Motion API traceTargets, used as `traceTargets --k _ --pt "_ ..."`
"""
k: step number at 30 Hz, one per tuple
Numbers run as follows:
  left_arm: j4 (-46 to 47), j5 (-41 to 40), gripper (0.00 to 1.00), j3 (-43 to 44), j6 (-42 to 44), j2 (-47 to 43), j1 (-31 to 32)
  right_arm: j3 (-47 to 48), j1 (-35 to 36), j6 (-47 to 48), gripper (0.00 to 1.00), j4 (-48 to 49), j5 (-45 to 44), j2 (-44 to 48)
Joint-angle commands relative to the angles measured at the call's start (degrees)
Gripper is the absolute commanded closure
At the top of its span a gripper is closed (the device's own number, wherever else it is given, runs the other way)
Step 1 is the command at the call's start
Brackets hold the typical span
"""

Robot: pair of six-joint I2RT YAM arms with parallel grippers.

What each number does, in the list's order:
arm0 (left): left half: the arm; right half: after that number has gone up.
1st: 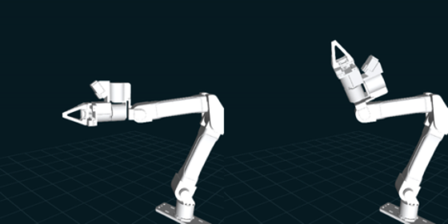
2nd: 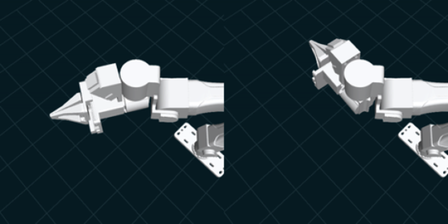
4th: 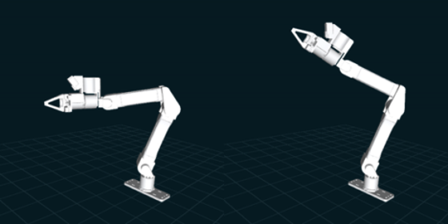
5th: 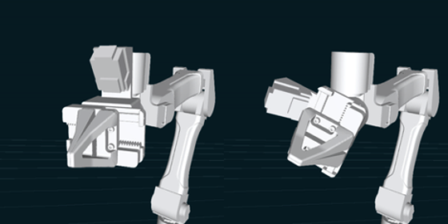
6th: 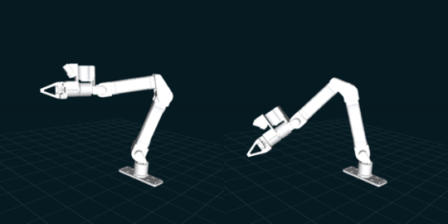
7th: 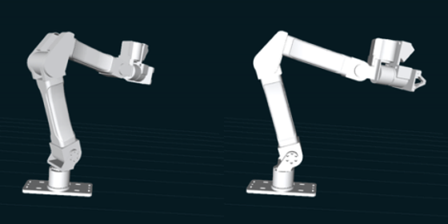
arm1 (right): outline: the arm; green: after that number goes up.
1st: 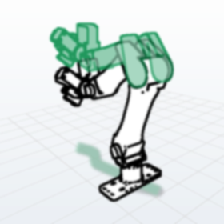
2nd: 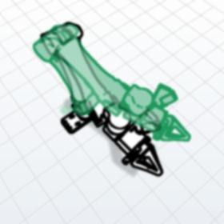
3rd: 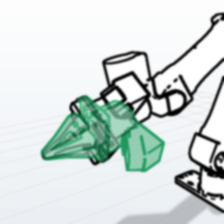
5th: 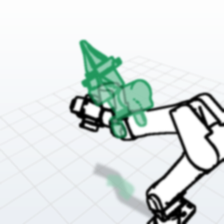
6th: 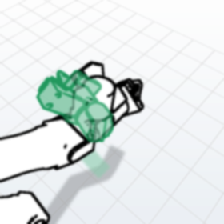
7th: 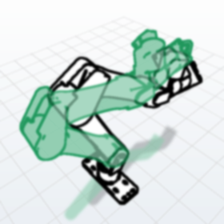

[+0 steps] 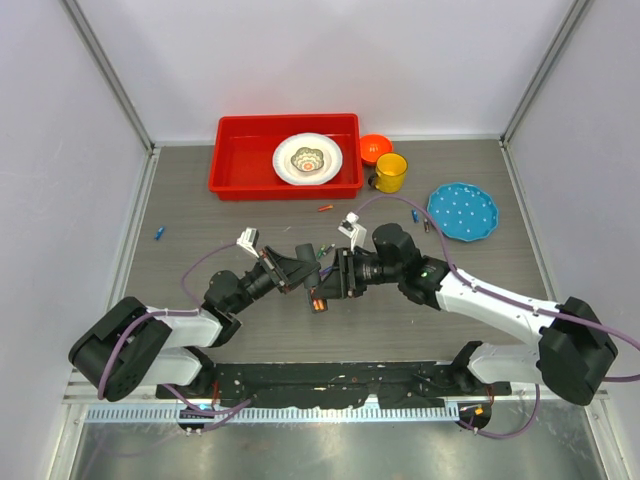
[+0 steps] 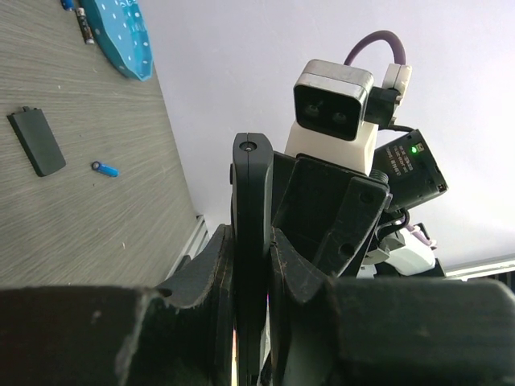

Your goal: Load the batteries into the remote control

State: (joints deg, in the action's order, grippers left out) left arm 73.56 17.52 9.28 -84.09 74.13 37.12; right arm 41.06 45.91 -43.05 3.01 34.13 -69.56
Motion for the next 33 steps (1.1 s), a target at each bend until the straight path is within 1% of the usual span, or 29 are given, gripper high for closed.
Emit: traceTargets --k 1,2,5,8,11,14,15,16,17,18,20,22,23,25,26,29,31,32,33 --pt "14.24 -0.47 1.0 0.74 -0.72 -1.09 0.23 1.92 1.02 1.03 0.62 1.04 -0.38 -1.19" --pt "14.24 -0.47 1.0 1.09 -0.72 -1.0 0.23 2.01 1.11 1.21 0.63 0.78 -0.64 -1.37" --pt "14.24 -0.2 1.0 1.62 -0.9 -1.0 0.23 2.1 1.72 1.3 0.7 0.25 -1.61 -1.81" --pt "14.24 -0.2 1.0 1.62 -0.98 -1.09 0.23 2.18 2.16 1.47 0.75 -0.45 -2.75 -2.25" --pt "14.16 -0.38 1.0 1.53 -0.98 -1.27 0.32 2.27 2.34 1.74 0.84 -0.89 -3.28 -2.51" --pt "14.16 -0.38 1.0 1.36 -0.98 -1.44 0.23 2.18 2.34 1.74 0.84 -0.9 -3.19 -2.6" --pt "14.07 -0.47 1.0 1.36 -0.9 -1.36 0.23 2.18 2.34 1.74 0.82 -0.81 -3.11 -2.42" --pt "14.07 -0.47 1.0 1.27 -0.81 -1.35 0.23 2.27 2.34 1.65 0.78 -0.63 -3.1 -2.34" --pt "14.07 -0.38 1.0 1.18 -0.72 -1.27 0.23 2.27 2.34 1.3 0.66 -0.28 -3.02 -1.81" --pt "14.07 -0.47 1.0 1.18 -0.72 -1.18 0.23 2.36 2.34 1.04 0.59 0.07 -3.02 -1.46" --pt "14.07 -0.47 1.0 0.83 -0.37 -1.0 0.23 3.06 2.08 0.77 0.51 -0.02 -3.1 -0.15" --pt "14.07 -0.56 1.0 0.48 -0.28 -0.65 0.23 4.2 1.47 0.77 0.47 -0.54 -3.19 0.56" --pt "14.07 -0.64 1.0 0.39 -0.11 -0.56 0.23 4.64 1.29 0.86 0.43 -1.41 -3.19 1.61" --pt "14.07 -0.91 1.0 0.22 0.16 -0.48 0.32 6.3 0.32 2.52 0.39 -2.65 -3.54 2.76" --pt "13.98 -0.99 1.0 0.21 0.42 -0.56 0.23 7.01 0.06 3.31 0.36 -6.05 -3.89 3.37" --pt "13.19 -1.17 1.0 0.21 0.86 -0.83 0.23 9.56 -1.61 6.83 0.31 -11.07 -4.16 5.57" --pt "12.75 -1.35 1.0 0.21 1.12 -1.0 0.23 11.23 -3.19 9.98 0.3 -13.89 -5.03 6.89" --pt "12.58 -1.52 1.0 0.21 1.13 -0.92 0.23 11.76 -3.63 11.13 0.3 -17.04 -6.34 7.33" --pt "12.4 -1.44 1.0 0.21 1.21 -1.0 0.23 12.2 -3.98 12.27 0.29 -18.98 -13.14 7.68"
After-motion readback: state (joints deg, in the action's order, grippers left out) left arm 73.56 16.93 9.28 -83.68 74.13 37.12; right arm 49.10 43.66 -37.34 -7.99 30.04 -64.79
